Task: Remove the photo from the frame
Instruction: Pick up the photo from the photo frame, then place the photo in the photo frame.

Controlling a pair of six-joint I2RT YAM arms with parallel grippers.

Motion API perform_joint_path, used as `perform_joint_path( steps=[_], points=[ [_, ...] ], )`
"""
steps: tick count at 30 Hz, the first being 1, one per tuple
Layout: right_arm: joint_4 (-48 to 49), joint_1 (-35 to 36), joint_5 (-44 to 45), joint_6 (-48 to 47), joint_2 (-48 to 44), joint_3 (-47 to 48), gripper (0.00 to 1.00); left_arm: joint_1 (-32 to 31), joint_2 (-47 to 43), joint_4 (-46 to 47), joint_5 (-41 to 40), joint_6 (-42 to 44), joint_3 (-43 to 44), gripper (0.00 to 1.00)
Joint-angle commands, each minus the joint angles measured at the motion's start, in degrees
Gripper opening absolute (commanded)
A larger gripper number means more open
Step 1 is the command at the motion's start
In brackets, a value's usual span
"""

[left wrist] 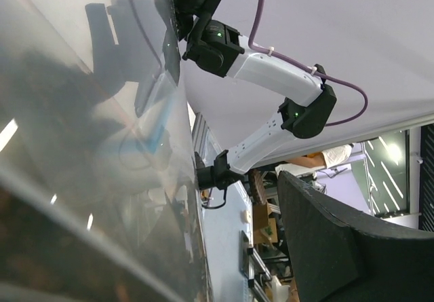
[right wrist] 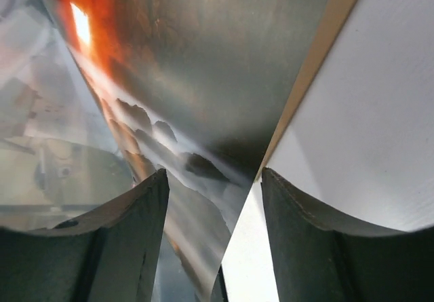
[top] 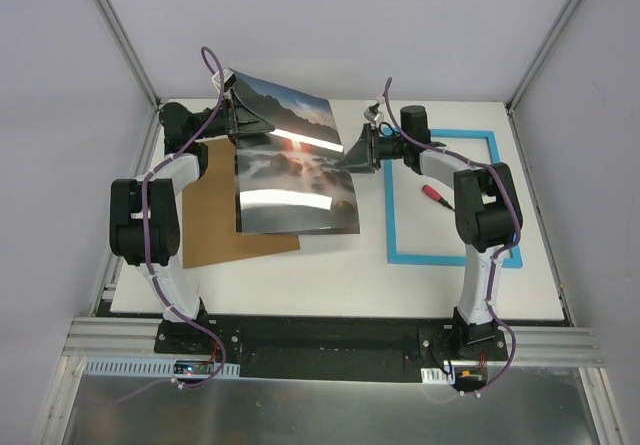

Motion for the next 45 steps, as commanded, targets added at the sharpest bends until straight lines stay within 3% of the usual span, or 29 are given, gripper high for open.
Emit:
perform_joint_path(
  steps=[1, 4, 8, 12, 17, 20, 24, 28, 34, 38, 39, 45],
  points=[
    [16.03, -1.24, -6.08, 11.24, -2.24, -1.42, 0.56, 0.35, -3.17, 2.56, -1.08, 1.68, 0.15, 0.0],
    [19.81, -1.24, -7.14, 14.32, -2.77, -2.21, 0.45, 0.26, -3.08, 2.47, -0.91, 1.68, 0.24, 0.0],
    [23.24, -1.24, -7.85, 17.4, -3.12, -2.74, 0.16, 0.35, -2.91, 2.39, -0.99, 1.95, 0.06, 0.0],
    [25.62, -1.33, -7.93, 19.16, -3.3, -3.1, 0.0, 0.61, -3.08, 1.86, -0.73, 2.47, 0.23, 0.0],
    [25.27, -3.0, -6.53, 19.34, -3.73, -3.1, 0.0, 1.49, -2.3, -0.6, -0.12, 4.84, 0.5, 0.0],
    [19.33, -5.8, -4.69, 13.92, -5.48, -2.92, 0.0, 2.8, -1.33, -4.46, 0.85, 8.52, 0.76, 0.06],
    [-13.21, -8.36, 1.36, -9.88, -9.18, 1.02, 0.0, 5.35, 1.65, -6.4, 1.82, 11.0, 1.2, 0.05],
    [-26.29, -8.45, 9.18, -20.27, -11.2, 2.35, 0.0, 6.59, 4.82, -6.49, 2.87, 11.79, 1.99, 0.0],
    [-22.46, -7.75, 7.63, -16.08, -10.33, 0.42, 0.0, 7.2, 9.83, 2.36, 3.05, 5.66, 0.5, 0.0],
    [-23.24, -6.34, 8.85, -16.96, -9.8, 1.03, 0.0, 7.2, 10.89, 3.44, 3.05, 4.5, 0.24, 0.0],
    [-24.03, -5.91, 9.38, -17.57, -9.8, 1.47, 0.03, 7.2, 10.72, 3.53, 2.88, 4.41, -0.11, 0.0],
    [-25.01, -3.44, 11.31, -18.63, -8.14, 3.4, 0.44, 6.24, 8.7, 6.6, 2.26, 0.29, -0.29, 0.0]
  ],
)
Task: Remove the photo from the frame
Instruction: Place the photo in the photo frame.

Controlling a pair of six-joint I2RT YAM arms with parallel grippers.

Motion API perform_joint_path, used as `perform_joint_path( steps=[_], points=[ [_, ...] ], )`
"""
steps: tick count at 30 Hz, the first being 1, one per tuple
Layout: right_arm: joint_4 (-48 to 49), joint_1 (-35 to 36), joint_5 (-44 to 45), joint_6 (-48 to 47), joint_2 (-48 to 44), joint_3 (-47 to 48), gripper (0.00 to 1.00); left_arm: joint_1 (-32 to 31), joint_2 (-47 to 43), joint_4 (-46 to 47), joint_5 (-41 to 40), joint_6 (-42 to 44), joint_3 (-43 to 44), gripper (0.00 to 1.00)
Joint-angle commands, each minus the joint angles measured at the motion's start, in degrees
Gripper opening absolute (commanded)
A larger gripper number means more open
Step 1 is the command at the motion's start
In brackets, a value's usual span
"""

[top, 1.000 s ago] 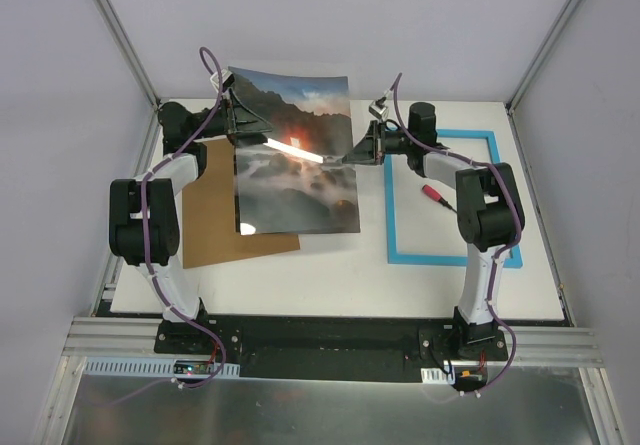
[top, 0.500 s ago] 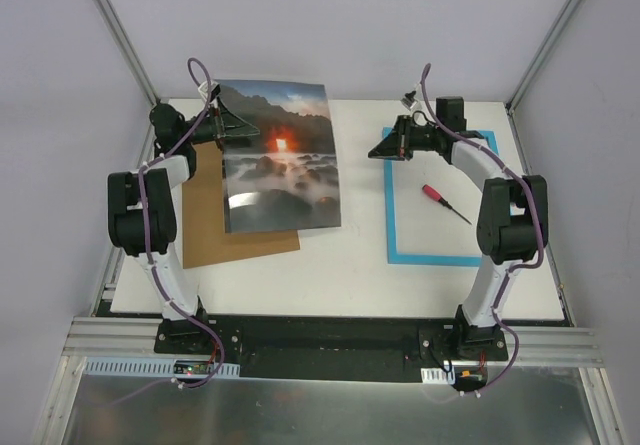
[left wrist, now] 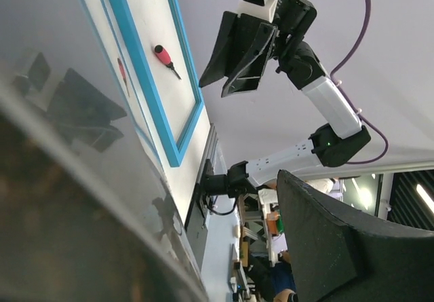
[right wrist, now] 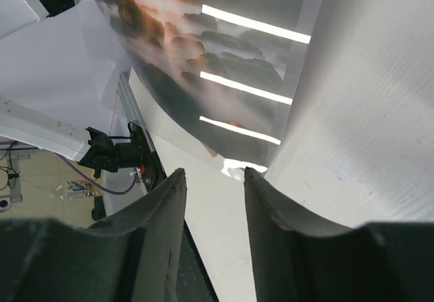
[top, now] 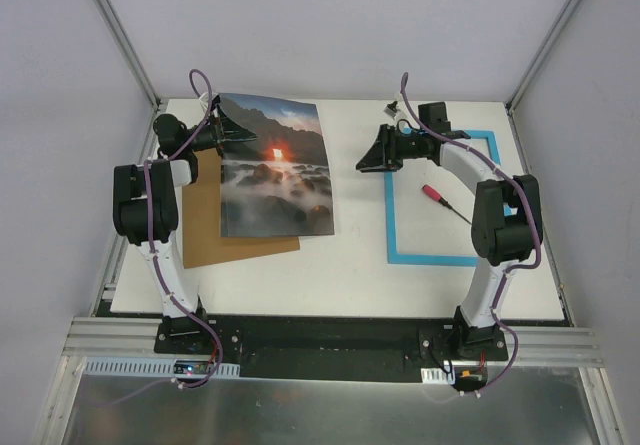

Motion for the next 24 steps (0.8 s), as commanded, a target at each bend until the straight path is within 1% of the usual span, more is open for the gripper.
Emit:
perform_joint_path(
  steps=[1, 2, 5, 6, 8, 10, 12, 16, 18, 19, 20, 21, 22, 24],
  points=[
    [-0.33, 1.37, 1.22, -1.17, 1.66, 3.58, 0.48, -1.0, -3.81, 8.74, 0.25, -4.53, 0.23, 0.0],
    [0.2, 1.28, 0.78, -0.47, 2.36, 4.02, 0.52, -1.09, -4.33, 9.36, 0.25, -5.23, 0.23, 0.0],
    [1.86, 1.37, -0.28, 1.9, 5.0, 6.04, 0.71, -1.96, -6.27, 9.11, 0.51, -5.5, 0.41, 0.0],
    [3.79, 1.28, -0.8, 3.74, 5.79, 6.22, 0.75, -2.23, -6.71, 8.76, 0.6, -5.59, 0.58, 0.0],
    [5.65, 1.54, -1.59, 5.95, 7.54, 7.09, 0.77, -2.67, -7.5, 8.49, 0.77, -6.03, 1.02, 0.0],
    [5.83, 1.89, -1.86, 6.83, 9.31, 8.76, 0.79, -3.37, -7.76, 8.49, 0.78, -6.47, 1.72, 0.03],
    [6.44, 2.51, -2.21, 7.62, 10.71, 9.74, 0.81, -4.16, -7.68, 9.1, 1.04, -7.43, 2.52, 0.03],
    [6.88, 3.21, -1.25, 8.33, 12.82, 10.09, 0.85, -4.78, -5.92, 13.84, 1.48, -12.08, 3.48, 0.03],
    [7.14, 3.3, -0.98, 8.42, 13.0, 9.74, 0.86, -4.69, -5.22, 14.38, 2.26, -12.1, 3.57, 0.04],
    [7.15, 3.13, -0.72, 8.33, 13.0, 9.56, 0.87, -4.6, -5.13, 14.03, 2.36, -11.49, 3.31, 0.06],
    [7.06, 3.21, -0.72, 8.07, 12.92, 9.3, 0.88, -4.26, -5.04, 13.42, 2.44, -10.7, 2.87, 0.11],
    [7.06, 3.13, -0.8, 7.8, 12.57, 9.12, 0.9, -4.08, -5.04, 11.93, 2.71, -9.56, 2.52, 0.24],
    [6.97, 3.21, -0.81, 7.63, 12.13, 8.86, 0.91, -3.55, -5.22, 10.0, 2.8, -7.89, 2.08, 0.32],
    [6.27, 3.13, -0.81, 6.67, 11.51, 8.77, 0.95, -2.76, -5.74, 6.05, 3.58, -4.38, 1.82, 0.41]
  ],
)
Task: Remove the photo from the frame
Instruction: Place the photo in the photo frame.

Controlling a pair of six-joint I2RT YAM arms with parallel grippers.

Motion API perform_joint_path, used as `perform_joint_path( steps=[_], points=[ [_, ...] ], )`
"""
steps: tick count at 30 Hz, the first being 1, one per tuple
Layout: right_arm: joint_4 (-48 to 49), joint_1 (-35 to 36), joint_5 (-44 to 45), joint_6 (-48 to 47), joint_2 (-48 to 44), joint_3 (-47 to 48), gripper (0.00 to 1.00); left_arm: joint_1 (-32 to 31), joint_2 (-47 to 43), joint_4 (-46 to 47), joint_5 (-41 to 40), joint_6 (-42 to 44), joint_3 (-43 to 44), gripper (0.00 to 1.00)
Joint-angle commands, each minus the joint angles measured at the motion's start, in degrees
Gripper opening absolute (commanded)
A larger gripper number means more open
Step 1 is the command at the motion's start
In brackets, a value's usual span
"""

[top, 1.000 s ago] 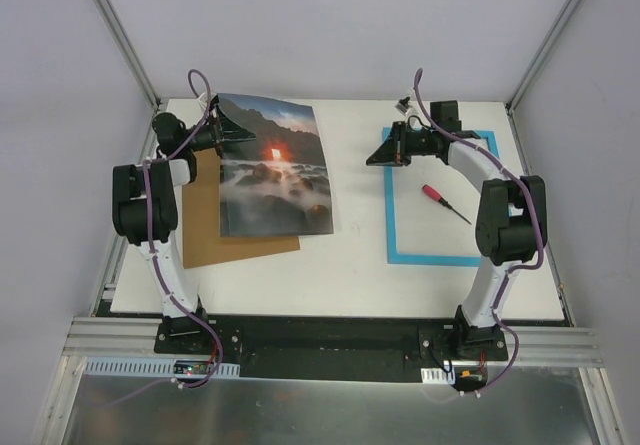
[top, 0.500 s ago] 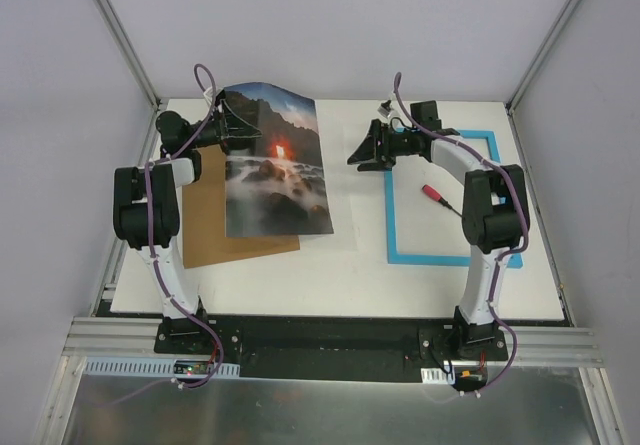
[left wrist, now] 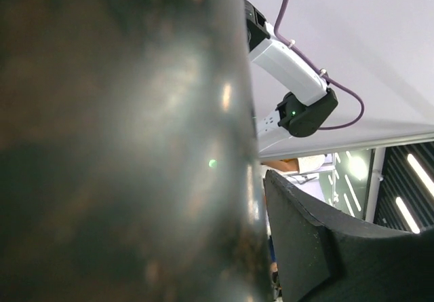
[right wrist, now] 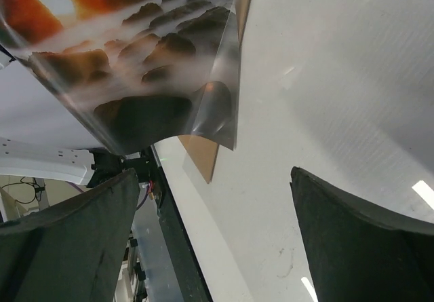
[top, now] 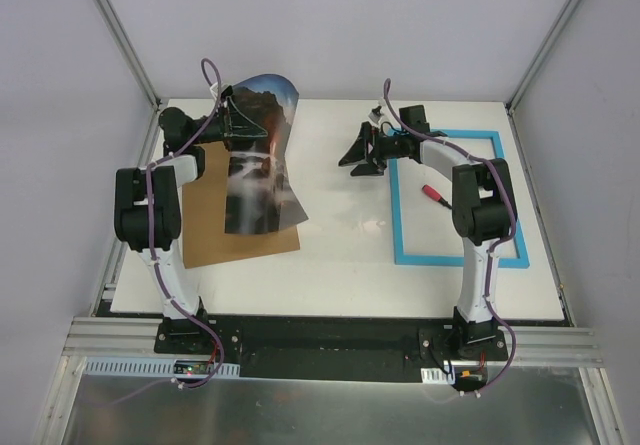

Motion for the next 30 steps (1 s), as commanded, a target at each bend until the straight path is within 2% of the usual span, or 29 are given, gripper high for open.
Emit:
perform_joint_path(
  steps=[1, 5, 7, 9, 11, 12, 19, 22, 27, 30],
  points=[
    [0.48, 0.09, -0.39, -1.43, -2.24, 1.06, 0.96, 2.05, -1.57, 0.55, 2.41, 7.06, 0.22, 0.44],
    [-1.28, 0.0, 0.22, -3.18, -3.64, 1.06, 0.96, 5.38, -3.15, -10.42, 2.76, 16.54, -0.57, 0.5],
    [-2.42, 0.0, 0.92, -4.32, -4.35, 1.23, 0.96, 6.7, -4.55, -21.82, 2.06, 26.01, -0.49, 0.52],
    [-3.56, 0.17, 1.63, -5.12, -4.87, 1.41, 0.96, 7.67, -6.05, -39.02, 0.49, 40.06, 1.0, 0.59],
    [-4.88, 0.17, 2.33, -6.52, -5.58, 1.49, 0.96, 8.12, -6.75, -65.87, -3.37, 61.2, 5.81, 0.7],
    [-5.85, 0.26, 2.77, -7.4, -6.02, 1.67, 0.96, 8.12, -6.93, -73.22, -5.57, 67.48, 7.76, 0.75],
    [-9.54, 1.14, 4.27, -9.69, -7.6, 2.37, 0.96, 8.91, -7.02, -87.15, -14.36, 76.93, 11.29, 0.94],
    [-10.6, 1.84, 4.79, -11.89, -8.22, 2.46, 0.96, 9.08, -7.46, -92.79, -19.63, 80.72, 12.34, 0.96],
    [-15.24, 3.34, 7.77, -16.1, -8.22, 4.13, 0.96, 9.26, -9.12, -99.22, -29.65, 85.56, 13.93, 0.96],
    [-16.4, 3.95, 8.93, -16.99, -7.87, 4.31, 0.96, 9.44, -10.18, -99.58, -30.38, 86.71, 13.49, 0.86]
  ],
)
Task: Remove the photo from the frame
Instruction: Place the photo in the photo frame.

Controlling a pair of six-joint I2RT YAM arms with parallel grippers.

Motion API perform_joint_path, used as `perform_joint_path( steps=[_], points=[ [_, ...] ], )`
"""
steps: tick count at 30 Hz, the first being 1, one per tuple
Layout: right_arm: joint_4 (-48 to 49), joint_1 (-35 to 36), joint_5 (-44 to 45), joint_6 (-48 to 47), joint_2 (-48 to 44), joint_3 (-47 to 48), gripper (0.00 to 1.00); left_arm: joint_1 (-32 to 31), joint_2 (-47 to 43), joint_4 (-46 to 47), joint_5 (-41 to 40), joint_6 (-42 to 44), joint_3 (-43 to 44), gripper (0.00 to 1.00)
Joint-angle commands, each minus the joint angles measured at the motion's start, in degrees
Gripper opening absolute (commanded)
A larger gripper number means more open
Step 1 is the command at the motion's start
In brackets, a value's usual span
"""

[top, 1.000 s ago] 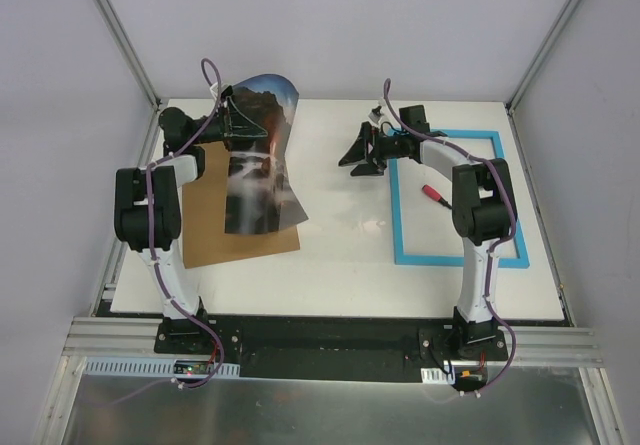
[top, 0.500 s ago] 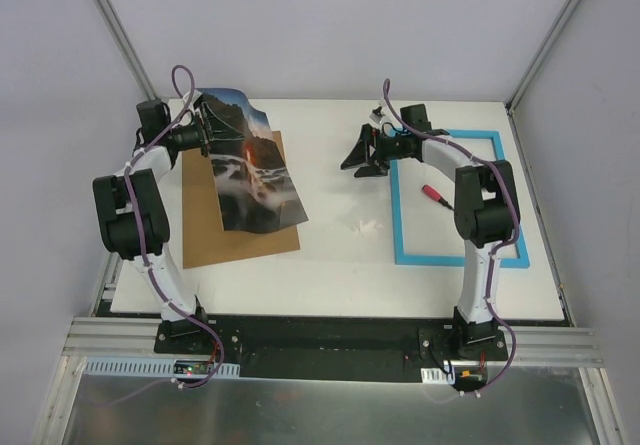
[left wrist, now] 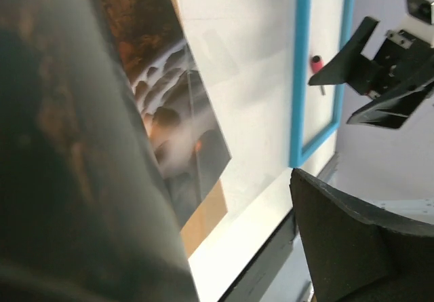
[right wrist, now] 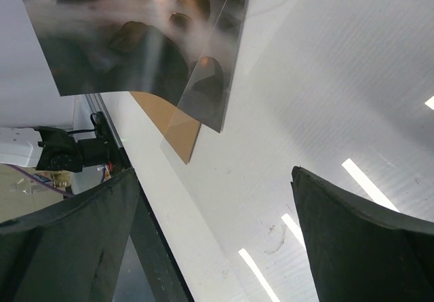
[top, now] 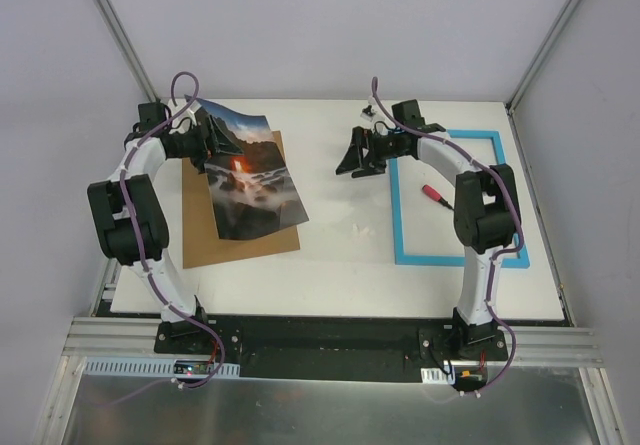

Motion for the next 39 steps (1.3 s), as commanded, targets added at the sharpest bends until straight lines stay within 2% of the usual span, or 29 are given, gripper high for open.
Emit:
perform_joint_path(
  steps=[1, 5, 10, 17, 19, 22, 25, 29, 35, 39],
  points=[
    [-3.75, 1.2, 2.3, -4.0, -2.86, 2.52, 0.96, 0.58, -4.65, -5.92, -4.21, 5.86, 1.69, 0.79],
    [-4.8, 1.29, 2.74, -4.7, -2.68, 2.6, 0.96, 0.94, -5.09, -6.53, -5.25, 6.3, 1.25, 0.63],
    [-5.33, 1.2, 3.01, -5.94, -3.56, 1.73, 0.96, 1.73, -7.64, -9.34, -10.35, 7.61, 0.98, 0.64],
    [-5.42, 1.2, 2.39, -5.94, -3.56, 1.81, 0.96, 3.31, -9.84, -11.63, -10.8, 9.02, 0.99, 0.64],
    [-5.42, 1.29, 2.3, -5.85, -3.56, 1.81, 0.96, 3.83, -9.84, -11.81, -10.63, 9.02, 0.72, 0.56],
    [-5.24, 1.2, 2.22, -6.02, -3.91, 1.2, 0.96, 4.45, -9.84, -11.98, -10.1, 8.93, 0.54, 0.36],
    [-4.98, 1.29, 2.04, -6.02, -4.09, 0.76, 0.96, 4.45, -8.97, -11.9, -10.19, 9.02, 0.72, 0.28],
    [-4.98, 1.2, 2.04, -5.67, -4.44, 0.76, 0.96, 4.45, -6.42, -12.07, -10.8, 8.24, 1.51, 0.0],
    [-6.12, 1.03, 4.67, -6.9, -5.76, 0.58, 0.96, 4.1, -9.22, -13.65, -11.51, 7.62, 5.19, 0.0],
    [-5.59, -0.2, 5.82, -5.68, -5.5, 0.67, 0.96, 2.09, -12.03, -14.71, -8.87, 6.39, 9.67, 0.0]
  ],
)
